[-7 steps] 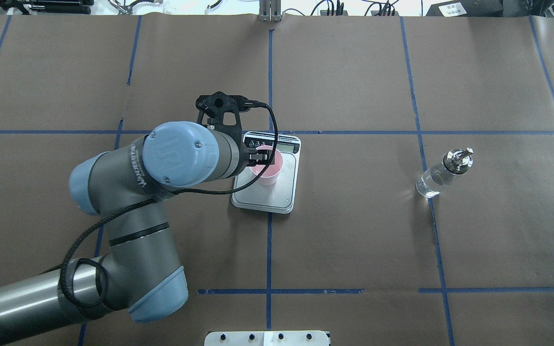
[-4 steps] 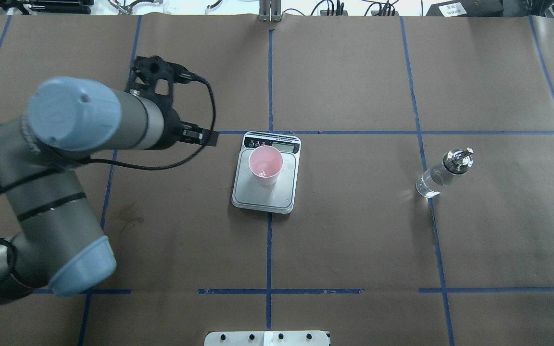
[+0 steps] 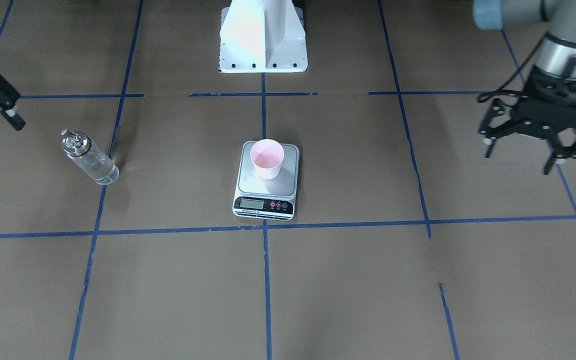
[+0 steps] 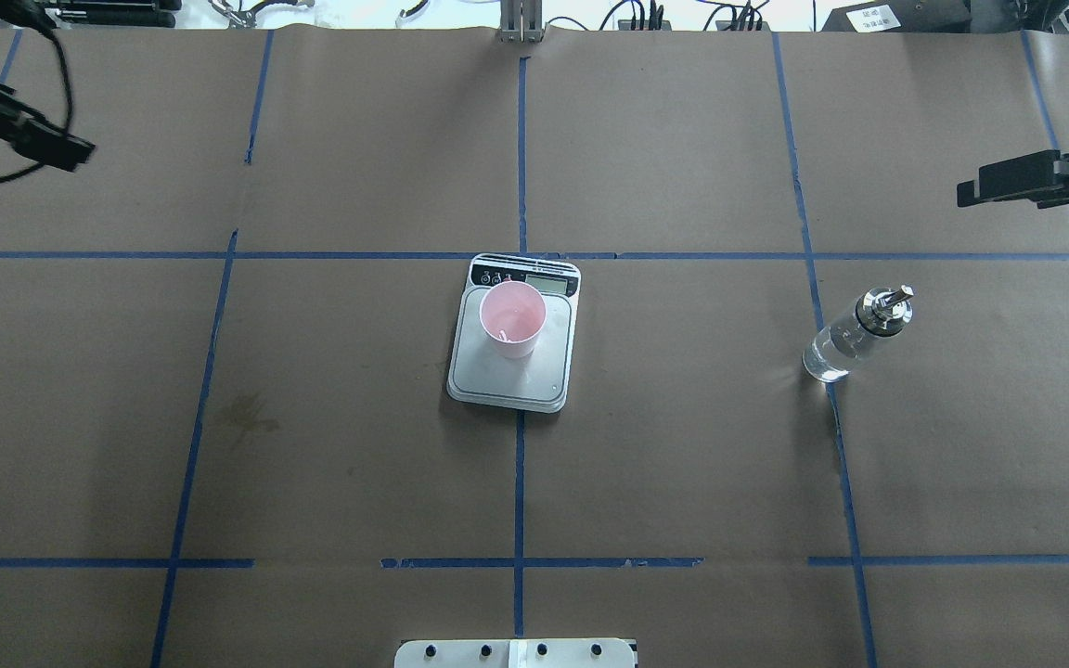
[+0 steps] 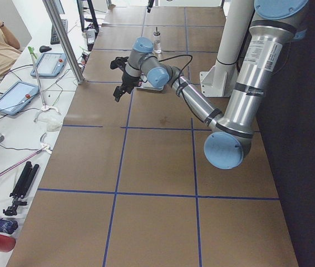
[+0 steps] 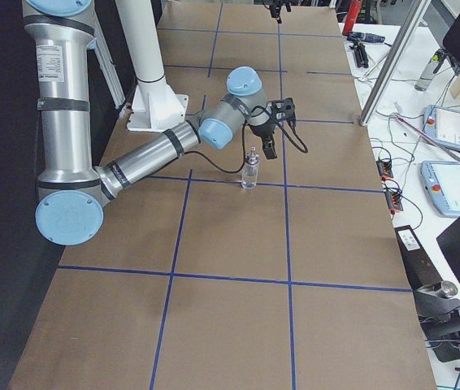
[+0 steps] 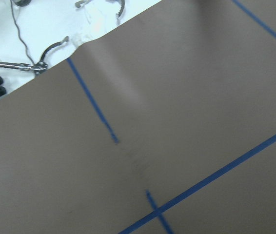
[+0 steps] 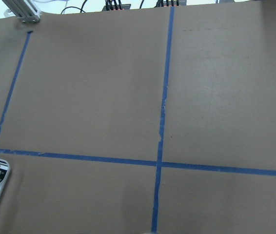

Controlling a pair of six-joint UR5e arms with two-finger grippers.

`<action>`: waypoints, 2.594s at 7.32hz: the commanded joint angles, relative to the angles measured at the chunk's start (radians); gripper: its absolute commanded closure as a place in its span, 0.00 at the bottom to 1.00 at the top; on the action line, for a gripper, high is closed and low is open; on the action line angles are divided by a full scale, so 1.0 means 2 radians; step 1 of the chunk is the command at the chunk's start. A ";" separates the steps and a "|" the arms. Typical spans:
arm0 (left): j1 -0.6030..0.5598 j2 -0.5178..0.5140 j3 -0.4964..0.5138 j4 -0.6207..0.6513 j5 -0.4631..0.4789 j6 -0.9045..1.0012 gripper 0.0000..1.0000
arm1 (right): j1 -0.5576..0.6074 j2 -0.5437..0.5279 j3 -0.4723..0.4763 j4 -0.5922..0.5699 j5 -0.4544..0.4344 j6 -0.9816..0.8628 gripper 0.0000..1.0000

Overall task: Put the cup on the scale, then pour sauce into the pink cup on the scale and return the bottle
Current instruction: 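Withdraw the left arm away from the scale, then reach the right gripper to the glass sauce bottle and grasp it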

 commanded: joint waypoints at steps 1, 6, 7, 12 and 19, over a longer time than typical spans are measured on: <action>-0.165 0.065 0.100 -0.005 -0.136 0.129 0.00 | -0.063 -0.005 0.057 -0.020 -0.073 0.049 0.00; -0.203 0.139 0.159 -0.005 -0.167 0.132 0.00 | -0.251 -0.138 0.065 0.160 -0.340 0.129 0.00; -0.203 0.138 0.158 -0.005 -0.167 0.132 0.00 | -0.283 -0.161 0.064 0.189 -0.385 0.133 0.00; -0.203 0.136 0.153 -0.007 -0.169 0.129 0.00 | -0.396 -0.155 -0.077 0.315 -0.583 0.167 0.00; -0.202 0.136 0.154 -0.009 -0.175 0.129 0.00 | -0.412 -0.104 -0.162 0.322 -0.605 0.139 0.00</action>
